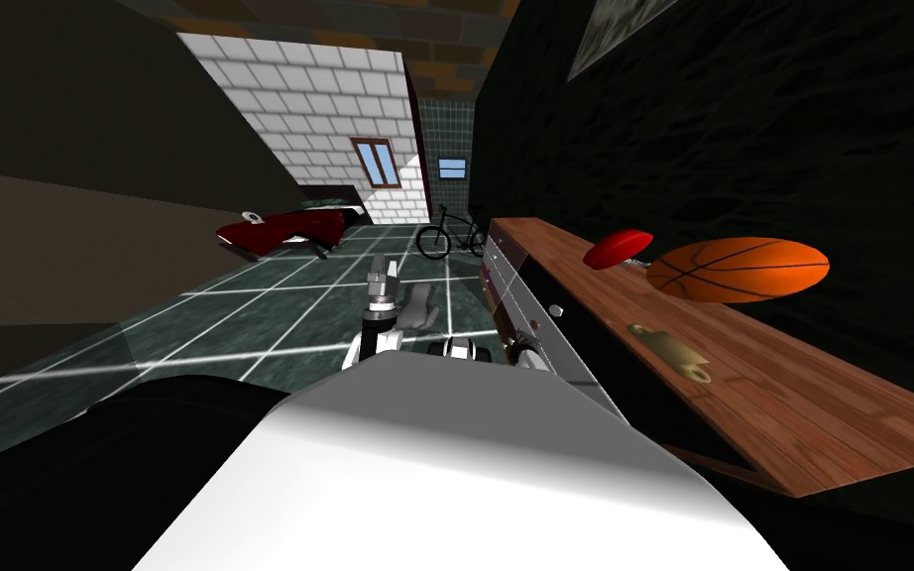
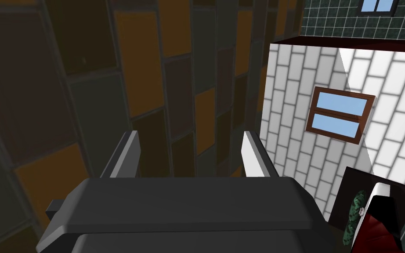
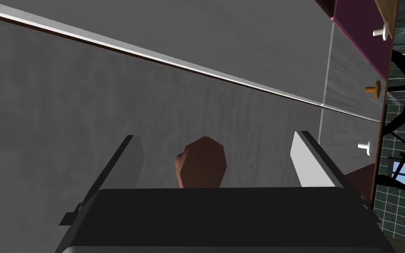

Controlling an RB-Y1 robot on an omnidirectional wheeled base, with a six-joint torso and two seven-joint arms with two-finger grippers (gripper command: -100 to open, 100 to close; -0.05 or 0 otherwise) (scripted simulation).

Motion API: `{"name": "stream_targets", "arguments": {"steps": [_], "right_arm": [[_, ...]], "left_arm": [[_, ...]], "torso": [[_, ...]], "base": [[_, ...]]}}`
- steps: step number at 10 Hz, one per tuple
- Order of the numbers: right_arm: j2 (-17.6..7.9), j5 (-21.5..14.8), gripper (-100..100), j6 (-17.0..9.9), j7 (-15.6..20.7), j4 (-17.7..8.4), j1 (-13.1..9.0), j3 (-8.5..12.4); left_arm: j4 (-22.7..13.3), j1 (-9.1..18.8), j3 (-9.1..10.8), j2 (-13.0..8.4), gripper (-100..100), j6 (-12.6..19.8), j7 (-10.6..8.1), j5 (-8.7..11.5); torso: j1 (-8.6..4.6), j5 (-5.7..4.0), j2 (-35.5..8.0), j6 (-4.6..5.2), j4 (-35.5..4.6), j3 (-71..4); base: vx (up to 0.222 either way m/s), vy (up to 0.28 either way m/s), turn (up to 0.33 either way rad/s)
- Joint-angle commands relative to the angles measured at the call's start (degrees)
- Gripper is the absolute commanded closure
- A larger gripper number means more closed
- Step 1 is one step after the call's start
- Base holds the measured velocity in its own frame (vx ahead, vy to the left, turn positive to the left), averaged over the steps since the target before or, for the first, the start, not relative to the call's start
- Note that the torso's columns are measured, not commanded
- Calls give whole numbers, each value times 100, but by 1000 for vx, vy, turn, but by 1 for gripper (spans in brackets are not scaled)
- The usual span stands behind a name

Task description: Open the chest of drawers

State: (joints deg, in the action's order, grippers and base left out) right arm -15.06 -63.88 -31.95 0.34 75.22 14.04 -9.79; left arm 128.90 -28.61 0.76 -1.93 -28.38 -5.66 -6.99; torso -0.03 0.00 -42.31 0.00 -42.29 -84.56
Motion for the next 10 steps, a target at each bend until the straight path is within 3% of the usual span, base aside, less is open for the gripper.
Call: {"name": "stream_targets", "arguments": {"steps": [1, 7, 8, 10], "right_arm": [[-34, -228, -100, -289, 58, -288, -90, -26], [-223, -1093, -100, -1248, 214, -1236, -306, -114], [-223, -1093, -100, -1258, 214, -1236, -306, -114], [-296, -1341, -100, -1533, 258, -1496, -365, -139]], "left_arm": [[0, 0, 0, 0, 0, 0, 0, 0], [0, 0, 0, 0, 0, 0, 0, 0], [0, 0, 0, 0, 0, 0, 0, 0], [0, 0, 0, 0, 0, 0, 0, 0]], "torso": [[7, 1, 3, 0, 1, -1], [1, 0, 2, 0, 0, 0], [4, 1, 9, 0, 2, -5], [-8, -3, -2, 0, -1, 2]], "base": [[57, 50, 1], [74, 69, 4], [69, 48, 1], [62, 36, 5]]}}
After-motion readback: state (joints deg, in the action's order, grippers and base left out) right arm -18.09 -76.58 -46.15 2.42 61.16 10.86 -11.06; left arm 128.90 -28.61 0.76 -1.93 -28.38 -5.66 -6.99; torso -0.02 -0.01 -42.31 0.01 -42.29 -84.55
